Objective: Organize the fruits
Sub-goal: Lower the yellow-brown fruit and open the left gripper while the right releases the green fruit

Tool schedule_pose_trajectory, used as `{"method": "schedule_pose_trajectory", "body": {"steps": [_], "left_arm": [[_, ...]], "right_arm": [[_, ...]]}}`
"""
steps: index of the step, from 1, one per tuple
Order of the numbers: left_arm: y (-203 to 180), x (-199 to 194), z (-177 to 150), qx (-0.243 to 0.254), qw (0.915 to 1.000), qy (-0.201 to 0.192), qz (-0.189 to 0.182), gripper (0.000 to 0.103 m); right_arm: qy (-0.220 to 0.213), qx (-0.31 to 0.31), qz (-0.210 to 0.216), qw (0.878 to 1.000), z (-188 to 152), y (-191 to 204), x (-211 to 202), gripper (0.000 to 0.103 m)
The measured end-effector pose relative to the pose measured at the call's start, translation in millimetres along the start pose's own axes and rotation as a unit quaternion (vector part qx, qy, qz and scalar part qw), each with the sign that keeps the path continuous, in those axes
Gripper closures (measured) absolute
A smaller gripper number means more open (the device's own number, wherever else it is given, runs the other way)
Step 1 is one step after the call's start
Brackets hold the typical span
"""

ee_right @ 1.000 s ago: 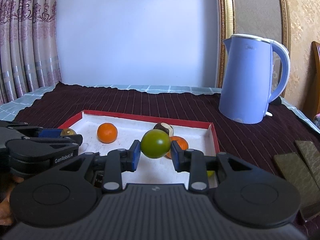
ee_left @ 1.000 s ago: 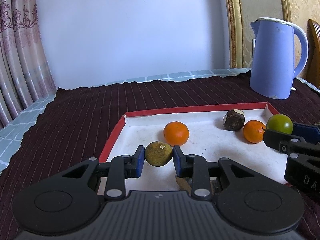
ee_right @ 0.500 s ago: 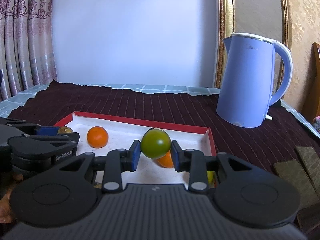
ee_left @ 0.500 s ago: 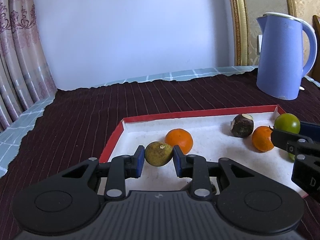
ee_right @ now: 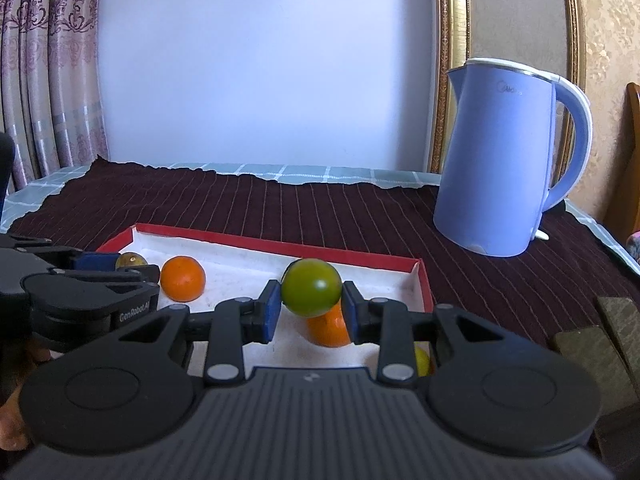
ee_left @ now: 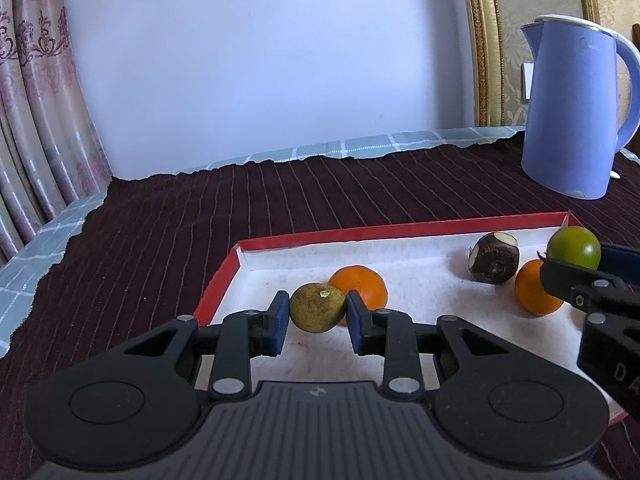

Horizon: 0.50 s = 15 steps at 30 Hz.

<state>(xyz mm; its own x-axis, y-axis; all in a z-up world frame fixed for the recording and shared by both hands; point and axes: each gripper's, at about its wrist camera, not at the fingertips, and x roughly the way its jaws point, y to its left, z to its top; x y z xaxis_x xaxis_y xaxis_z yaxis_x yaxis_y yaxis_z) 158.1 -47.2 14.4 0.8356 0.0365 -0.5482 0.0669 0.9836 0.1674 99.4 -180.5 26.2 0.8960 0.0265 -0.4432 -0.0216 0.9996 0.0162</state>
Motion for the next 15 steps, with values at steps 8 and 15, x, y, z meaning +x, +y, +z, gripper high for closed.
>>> {"method": "schedule_pose_trajectory", "body": {"steps": [8, 15], "left_arm": [[-5, 6, 4, 0.000, 1.0000, -0.005, -0.004, 0.074], [-7, 9, 7, -0.003, 0.9998, -0.020, -0.007, 0.073]], "right_arm": [[-0.001, 0.003, -0.001, 1.000, 4, 2, 15, 0.072], [-0.010, 0.004, 0.000, 1.000, 7, 0, 26, 0.072]]}}
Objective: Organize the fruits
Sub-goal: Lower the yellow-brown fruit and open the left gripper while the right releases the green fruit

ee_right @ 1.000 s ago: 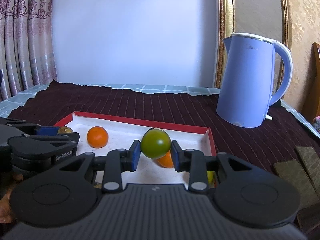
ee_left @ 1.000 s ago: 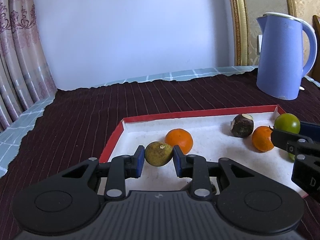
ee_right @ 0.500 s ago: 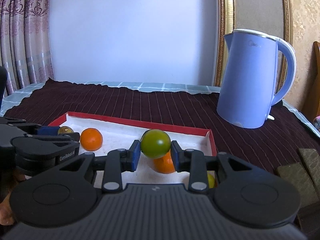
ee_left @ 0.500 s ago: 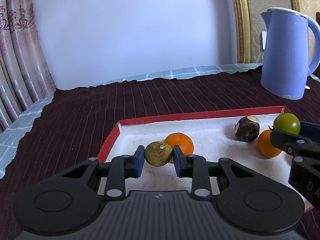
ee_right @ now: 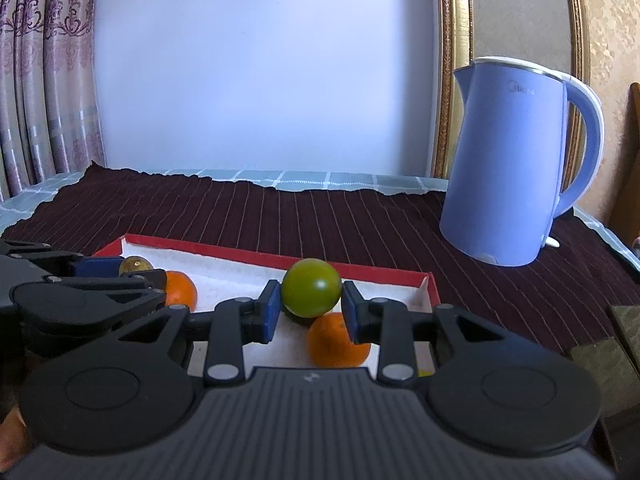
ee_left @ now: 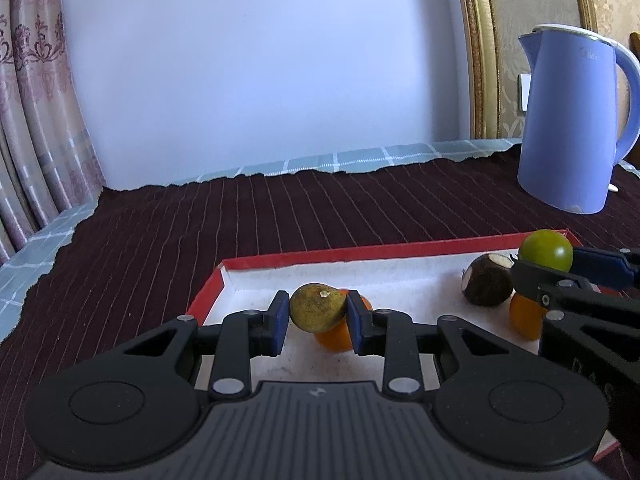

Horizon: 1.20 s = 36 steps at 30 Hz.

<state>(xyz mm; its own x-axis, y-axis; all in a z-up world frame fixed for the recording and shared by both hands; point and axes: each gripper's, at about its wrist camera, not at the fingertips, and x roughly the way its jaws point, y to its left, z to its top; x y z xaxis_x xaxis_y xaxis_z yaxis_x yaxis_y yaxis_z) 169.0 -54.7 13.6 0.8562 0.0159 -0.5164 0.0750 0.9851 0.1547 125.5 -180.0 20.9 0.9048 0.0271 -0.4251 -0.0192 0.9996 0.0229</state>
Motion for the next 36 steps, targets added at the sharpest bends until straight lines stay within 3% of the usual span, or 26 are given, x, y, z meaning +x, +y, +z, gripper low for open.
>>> {"method": "schedule_pose_trajectory", "body": {"steps": [17, 36], "left_arm": [[9, 10, 4, -0.010, 0.9999, -0.005, 0.001, 0.073], [20, 27, 0, -0.013, 0.9990, 0.012, 0.041, 0.073]], "right_arm": [[-0.002, -0.018, 0.002, 1.000, 4, 6, 19, 0.072], [0.005, -0.004, -0.022, 1.000, -1, 0, 33, 0.072]]}}
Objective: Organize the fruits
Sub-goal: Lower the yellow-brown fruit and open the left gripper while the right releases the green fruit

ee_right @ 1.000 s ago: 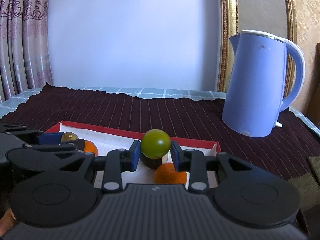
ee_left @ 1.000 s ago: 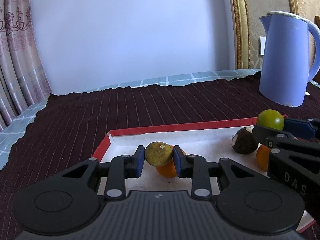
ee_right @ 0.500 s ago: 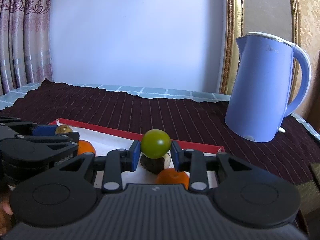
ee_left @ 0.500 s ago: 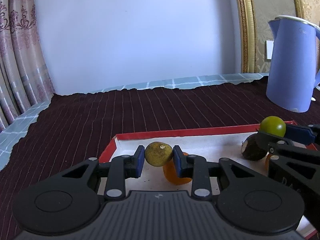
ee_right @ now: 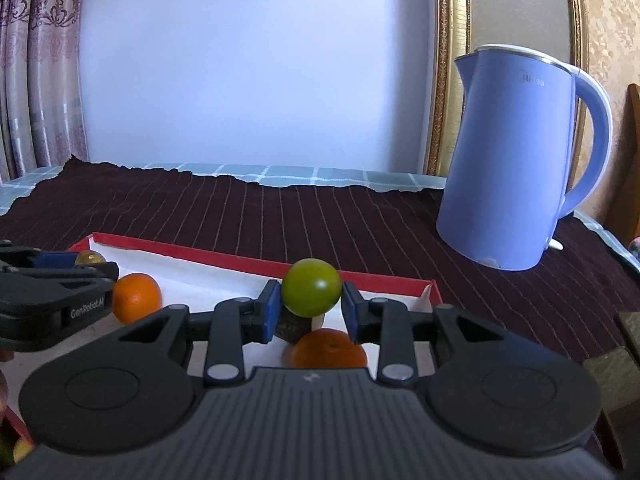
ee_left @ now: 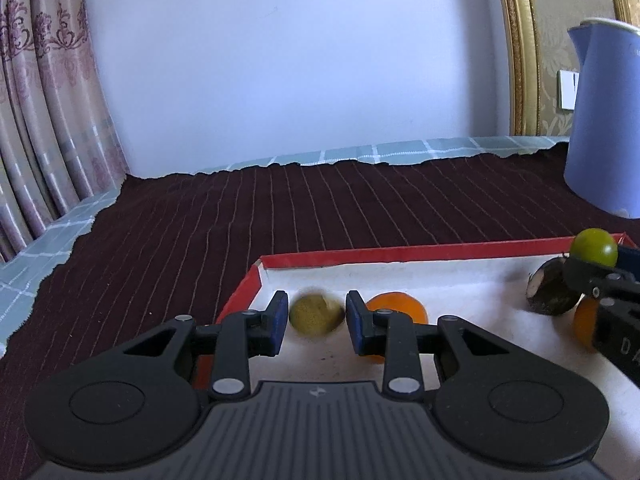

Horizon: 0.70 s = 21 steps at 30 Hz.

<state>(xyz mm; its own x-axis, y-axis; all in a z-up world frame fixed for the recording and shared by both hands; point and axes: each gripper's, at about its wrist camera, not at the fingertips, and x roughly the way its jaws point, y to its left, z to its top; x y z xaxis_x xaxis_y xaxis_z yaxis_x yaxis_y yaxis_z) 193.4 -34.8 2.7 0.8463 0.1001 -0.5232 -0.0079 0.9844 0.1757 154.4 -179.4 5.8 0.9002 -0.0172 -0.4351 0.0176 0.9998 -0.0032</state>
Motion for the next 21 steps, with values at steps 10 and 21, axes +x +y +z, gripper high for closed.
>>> {"method": "schedule_pose_trajectory", "body": {"steps": [10, 21], "left_arm": [[1, -3, -1, 0.001, 0.9999, -0.009, 0.012, 0.048], [1, -11, -2, 0.007, 0.9998, -0.015, 0.007, 0.033]], "right_arm": [[-0.007, -0.006, -0.005, 1.000, 0, 1, -3, 0.059], [-0.017, -0.007, -0.008, 1.000, -3, 0, -9, 0.038]]}}
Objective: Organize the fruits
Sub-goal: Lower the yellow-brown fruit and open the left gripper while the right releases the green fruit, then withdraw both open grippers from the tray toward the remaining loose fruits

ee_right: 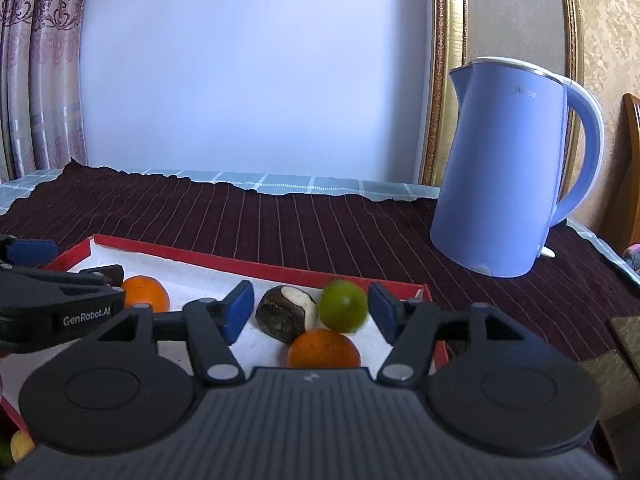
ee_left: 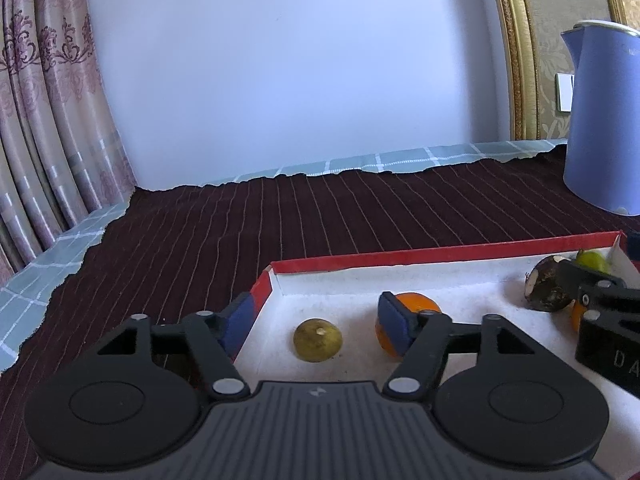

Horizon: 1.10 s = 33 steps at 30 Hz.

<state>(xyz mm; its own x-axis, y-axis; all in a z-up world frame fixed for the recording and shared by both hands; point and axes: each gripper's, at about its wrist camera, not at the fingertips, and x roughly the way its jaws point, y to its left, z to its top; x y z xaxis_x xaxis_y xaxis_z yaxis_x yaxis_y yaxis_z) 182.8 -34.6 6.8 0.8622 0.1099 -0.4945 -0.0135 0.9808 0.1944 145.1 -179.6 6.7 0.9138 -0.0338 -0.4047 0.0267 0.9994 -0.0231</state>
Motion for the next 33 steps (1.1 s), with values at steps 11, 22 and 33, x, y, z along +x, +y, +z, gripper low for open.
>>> {"method": "schedule_pose_trajectory", "body": {"steps": [11, 22, 33], "left_arm": [[10, -22, -4, -0.010, 0.9997, 0.015, -0.013, 0.032], [36, -59, -23, -0.022, 0.9996, 0.006, -0.019, 0.032], [58, -89, -47, -0.039, 0.9987, 0.003, -0.034, 0.032]], "right_arm": [[-0.014, 0.011, 0.005, 1.000, -4, -5, -19, 0.007], [-0.023, 0.015, 0.033, 0.999, -22, 4, -50, 0.001], [-0.022, 0.021, 0.046, 0.998, -36, 9, -74, 0.000]]}}
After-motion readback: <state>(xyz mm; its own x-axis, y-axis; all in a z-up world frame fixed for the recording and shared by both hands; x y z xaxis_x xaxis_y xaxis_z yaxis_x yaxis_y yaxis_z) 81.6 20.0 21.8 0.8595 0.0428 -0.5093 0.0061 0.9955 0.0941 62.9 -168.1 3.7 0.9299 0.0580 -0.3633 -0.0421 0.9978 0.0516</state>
